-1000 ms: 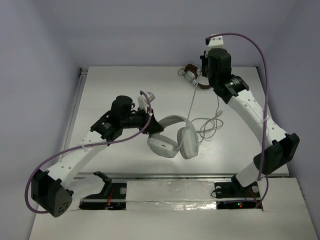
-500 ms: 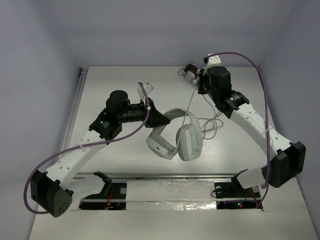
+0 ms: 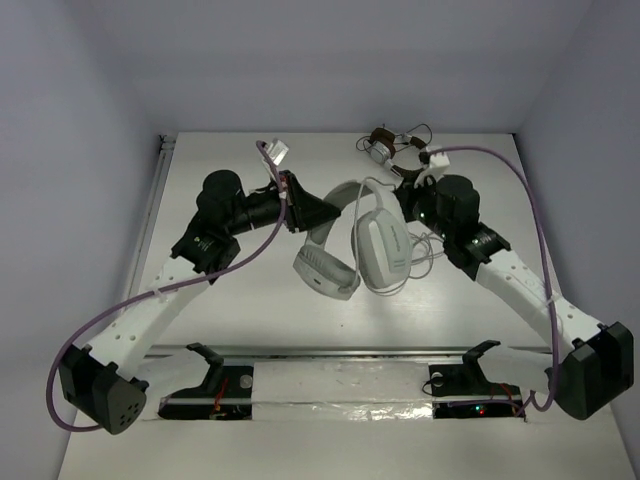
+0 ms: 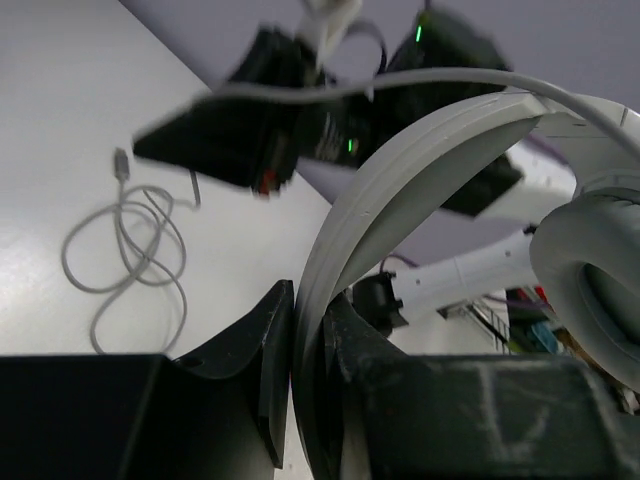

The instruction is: Wrap the headphones

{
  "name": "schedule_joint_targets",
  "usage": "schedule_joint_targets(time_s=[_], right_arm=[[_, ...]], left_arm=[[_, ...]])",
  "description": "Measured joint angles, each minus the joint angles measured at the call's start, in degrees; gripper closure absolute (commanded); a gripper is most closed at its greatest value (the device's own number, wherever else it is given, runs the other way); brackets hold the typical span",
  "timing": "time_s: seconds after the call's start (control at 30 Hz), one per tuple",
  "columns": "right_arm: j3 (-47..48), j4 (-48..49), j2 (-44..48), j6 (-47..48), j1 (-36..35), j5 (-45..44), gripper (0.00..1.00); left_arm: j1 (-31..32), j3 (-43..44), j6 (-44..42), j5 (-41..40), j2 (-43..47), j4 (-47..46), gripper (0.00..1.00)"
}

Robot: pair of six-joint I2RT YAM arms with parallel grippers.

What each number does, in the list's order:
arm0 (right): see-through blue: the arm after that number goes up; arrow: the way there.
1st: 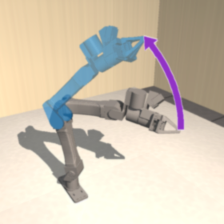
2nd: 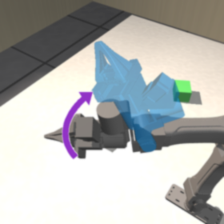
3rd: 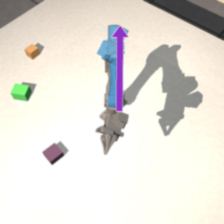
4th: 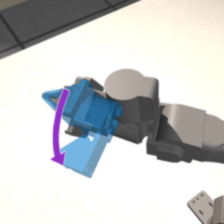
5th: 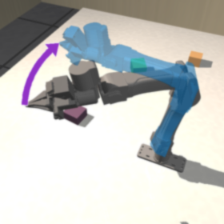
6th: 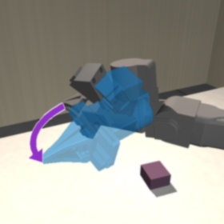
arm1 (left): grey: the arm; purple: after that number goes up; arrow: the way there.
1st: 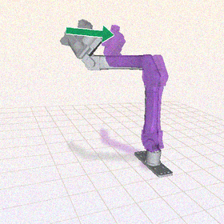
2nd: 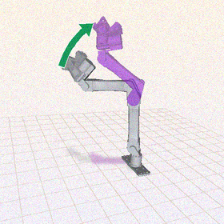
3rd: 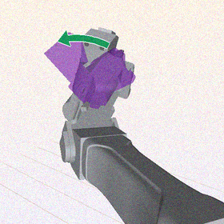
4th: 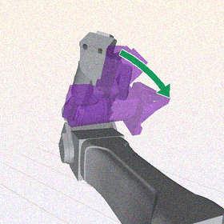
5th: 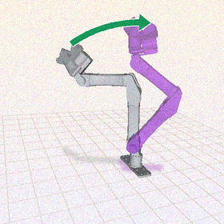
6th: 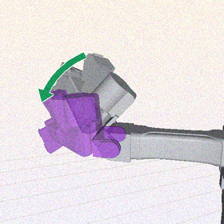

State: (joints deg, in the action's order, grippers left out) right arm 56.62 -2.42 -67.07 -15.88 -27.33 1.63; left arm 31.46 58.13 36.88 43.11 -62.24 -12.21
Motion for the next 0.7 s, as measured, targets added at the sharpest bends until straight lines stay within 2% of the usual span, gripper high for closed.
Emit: schedule_joint_targets(time_s=[0.13, 0.33, 0.43, 0.47, 0.6, 0.7], right_arm=[[-9.5, 8.7, 2.4, -3.6, -0.1, 12.0, 1.0], [-15.9, 25.3, 2.5, -8.8, -0.1, 26.5, 0.99], [-19.1, 32.7, 2.3, -12.2, -0.1, 31.3, 0.89], [-19.8, 35.0, 1.8, -13.5, -0.1, 32.7, 0.79], [-22.1, 42.9, -1.4, -17.7, -0.5, 37.1, 0.61], [-23.3, 46.6, -4.2, -19.5, -1.9, 38.7, 0.56]], left_arm=[[-0.1, 6.7, -0.4, -6.4, -1.2, 3.2, 1.0], [-0.2, 12.9, -1.2, -14.4, -1.7, 7.9, 1.0], [-0.2, 13.7, -1.5, -17.9, -1.7, 9.4, 1.0], [-0.2, 13.7, -1.5, -18.7, -1.8, 9.6, 1.0], [-0.2, 13.7, -0.6, -21.8, -2.2, 8.5, 1.0], [-0.2, 14.3, -0.1, -23.3, -2.2, 8.3, 1.0]])
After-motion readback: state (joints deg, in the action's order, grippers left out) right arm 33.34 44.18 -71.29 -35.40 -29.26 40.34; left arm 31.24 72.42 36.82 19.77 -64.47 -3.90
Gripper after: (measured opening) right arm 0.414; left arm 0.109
